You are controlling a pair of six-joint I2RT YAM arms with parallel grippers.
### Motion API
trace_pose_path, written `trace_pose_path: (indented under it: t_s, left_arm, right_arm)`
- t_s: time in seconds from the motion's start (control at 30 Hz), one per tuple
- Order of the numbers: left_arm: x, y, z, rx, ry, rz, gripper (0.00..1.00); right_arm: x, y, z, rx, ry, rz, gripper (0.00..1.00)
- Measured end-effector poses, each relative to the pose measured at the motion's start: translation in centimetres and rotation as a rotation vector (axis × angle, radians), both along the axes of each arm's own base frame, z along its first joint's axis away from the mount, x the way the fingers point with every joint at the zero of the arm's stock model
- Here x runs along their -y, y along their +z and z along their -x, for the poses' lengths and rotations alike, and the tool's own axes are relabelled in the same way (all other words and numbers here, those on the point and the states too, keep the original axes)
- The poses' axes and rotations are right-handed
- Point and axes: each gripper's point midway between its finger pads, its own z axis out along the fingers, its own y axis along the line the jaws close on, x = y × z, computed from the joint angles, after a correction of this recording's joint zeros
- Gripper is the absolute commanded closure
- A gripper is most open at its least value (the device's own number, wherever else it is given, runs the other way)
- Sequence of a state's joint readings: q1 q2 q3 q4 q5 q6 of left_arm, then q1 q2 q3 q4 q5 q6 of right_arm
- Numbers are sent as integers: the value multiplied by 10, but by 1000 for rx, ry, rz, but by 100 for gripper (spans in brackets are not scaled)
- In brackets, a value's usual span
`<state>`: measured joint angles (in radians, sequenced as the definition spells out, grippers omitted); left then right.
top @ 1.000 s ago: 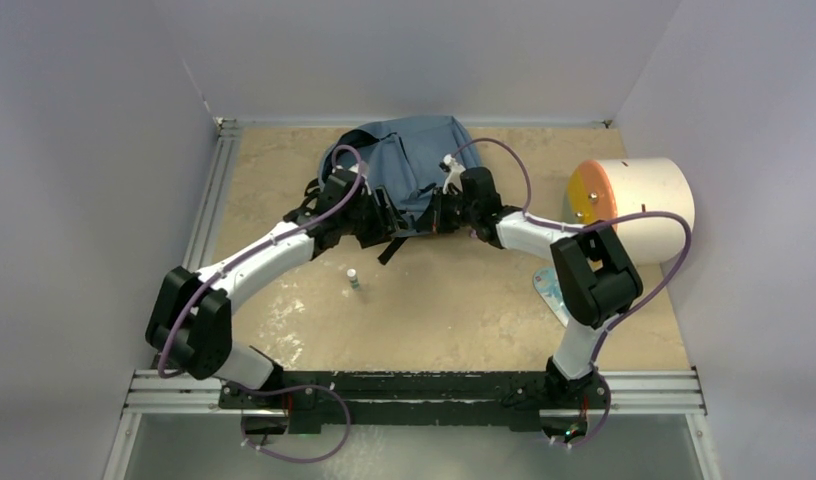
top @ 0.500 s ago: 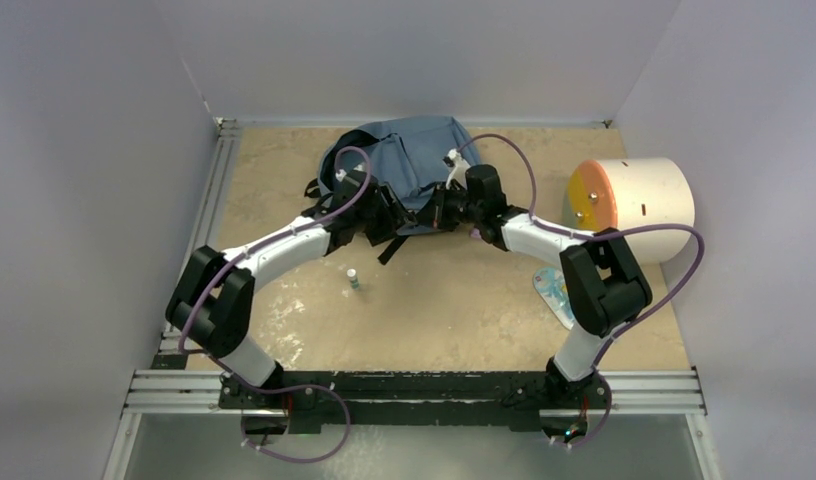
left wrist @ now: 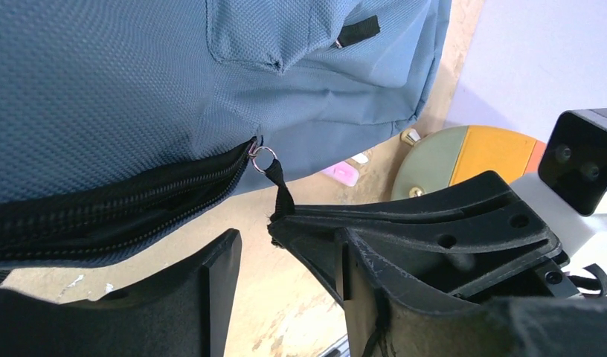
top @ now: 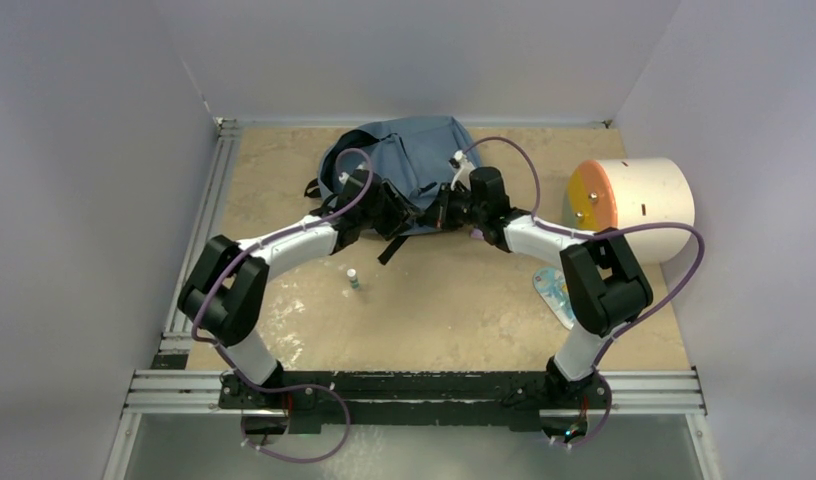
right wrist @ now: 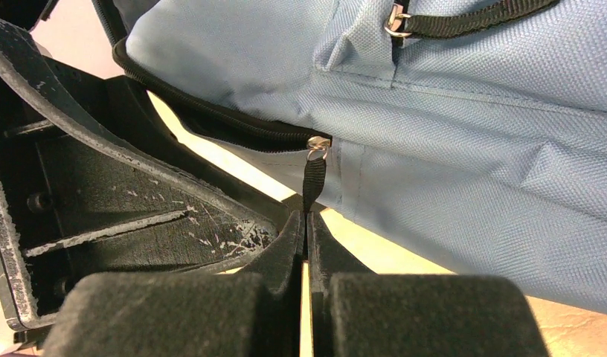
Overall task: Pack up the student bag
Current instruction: Zip the student bag at the center of the board.
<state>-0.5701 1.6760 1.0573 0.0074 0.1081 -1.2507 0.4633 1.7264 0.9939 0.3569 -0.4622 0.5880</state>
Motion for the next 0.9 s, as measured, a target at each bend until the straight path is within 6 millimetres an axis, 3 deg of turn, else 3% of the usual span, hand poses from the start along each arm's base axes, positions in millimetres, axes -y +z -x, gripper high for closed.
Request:
trace_pose_path:
  t_s: [0.17,0.43,0.7,0.9]
  left_arm:
    - [2,-3,1,-25,19,40,44]
    - [-8,-14,5,-50,80,89,43]
    - [-20,5,-1,-1,143,141,43]
    - [-18,3,-2,-10,140,150,45]
  right_arm:
    - [1,-2,1,-5,-1,2,100]
    - [1,-6,4,-14,5,-1,100]
    - [-4,-3,8,-7,30,-15,100]
    - [-4,-3,8,-7,30,-15,100]
